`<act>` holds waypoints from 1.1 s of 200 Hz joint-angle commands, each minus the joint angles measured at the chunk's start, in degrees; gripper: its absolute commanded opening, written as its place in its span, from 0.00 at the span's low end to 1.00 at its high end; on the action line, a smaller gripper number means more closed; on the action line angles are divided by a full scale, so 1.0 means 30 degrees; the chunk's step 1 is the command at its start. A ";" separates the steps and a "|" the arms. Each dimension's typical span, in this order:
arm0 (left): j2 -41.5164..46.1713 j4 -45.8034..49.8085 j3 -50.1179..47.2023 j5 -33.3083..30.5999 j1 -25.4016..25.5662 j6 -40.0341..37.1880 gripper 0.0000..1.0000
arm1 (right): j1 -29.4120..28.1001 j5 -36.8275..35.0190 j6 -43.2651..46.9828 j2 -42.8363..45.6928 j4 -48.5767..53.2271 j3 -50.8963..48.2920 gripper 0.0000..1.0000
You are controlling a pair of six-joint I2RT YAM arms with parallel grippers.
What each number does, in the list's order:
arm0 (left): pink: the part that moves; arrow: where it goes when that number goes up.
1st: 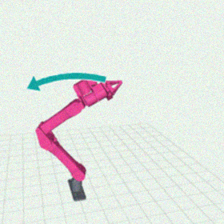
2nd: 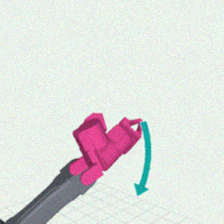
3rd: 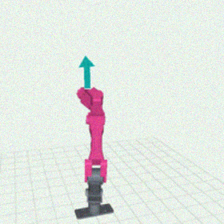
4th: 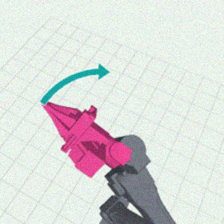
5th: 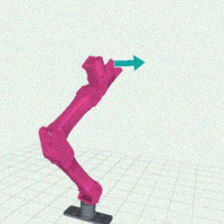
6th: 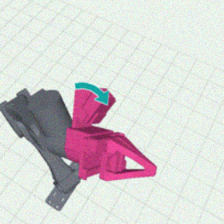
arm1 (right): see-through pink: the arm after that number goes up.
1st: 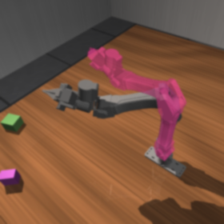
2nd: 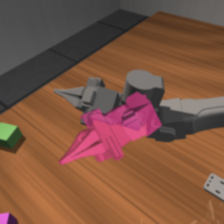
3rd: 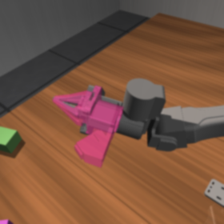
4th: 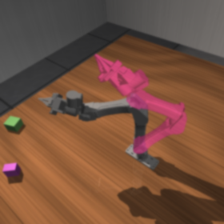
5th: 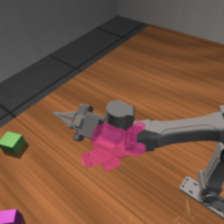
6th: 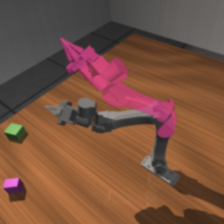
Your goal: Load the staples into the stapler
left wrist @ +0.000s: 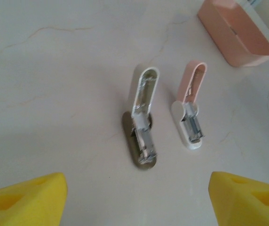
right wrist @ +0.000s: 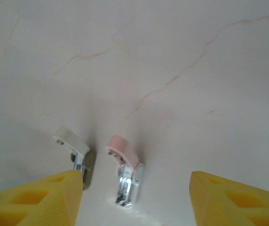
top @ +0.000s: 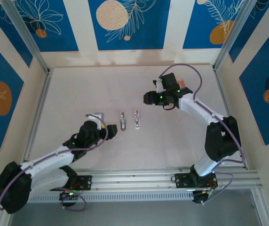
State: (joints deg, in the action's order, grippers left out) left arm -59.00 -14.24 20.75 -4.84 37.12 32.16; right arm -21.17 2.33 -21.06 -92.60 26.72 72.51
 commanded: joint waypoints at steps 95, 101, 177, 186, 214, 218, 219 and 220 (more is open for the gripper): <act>-0.4997 -0.3390 0.1933 0.2871 -0.0849 0.1013 0.78 | 0.2444 -0.0453 0.3513 -0.5048 0.5686 0.6272 0.62; -0.4922 -0.3426 0.1897 0.2959 -0.0938 0.1055 0.78 | 0.2444 -0.0626 0.3602 -0.5388 0.5939 0.6675 0.62; -0.4614 -0.2529 0.2417 0.3455 -0.1648 0.0728 0.78 | 0.3819 -0.3537 0.4303 -0.8794 0.8355 1.1227 0.63; -0.4620 -0.2337 0.2535 0.3465 -0.1708 0.0558 0.78 | 0.3967 -0.3346 0.4268 -0.9168 0.8448 1.1394 0.64; -0.4942 -0.1927 0.2775 0.3630 -0.1890 0.0123 0.78 | 0.4032 -0.2779 0.4222 -1.0090 0.8160 1.1392 0.66; -0.5011 -0.1841 0.2807 0.3662 -0.1956 0.0119 0.78 | 0.4027 -0.2719 0.4195 -1.0258 0.8176 1.1440 0.67; -0.5006 -0.1814 0.2822 0.3663 -0.1965 0.0134 0.78 | 0.4018 -0.2700 0.4201 -1.0306 0.8175 1.1462 0.67; -0.5032 -0.1800 0.2830 0.3679 -0.1970 0.0141 0.78 | 0.4028 -0.2690 0.4204 -1.0345 0.8189 1.1488 0.67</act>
State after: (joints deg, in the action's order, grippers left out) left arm -73.80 -21.39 27.14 4.51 32.32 33.98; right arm -8.67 -7.31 -9.02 -120.51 48.82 105.75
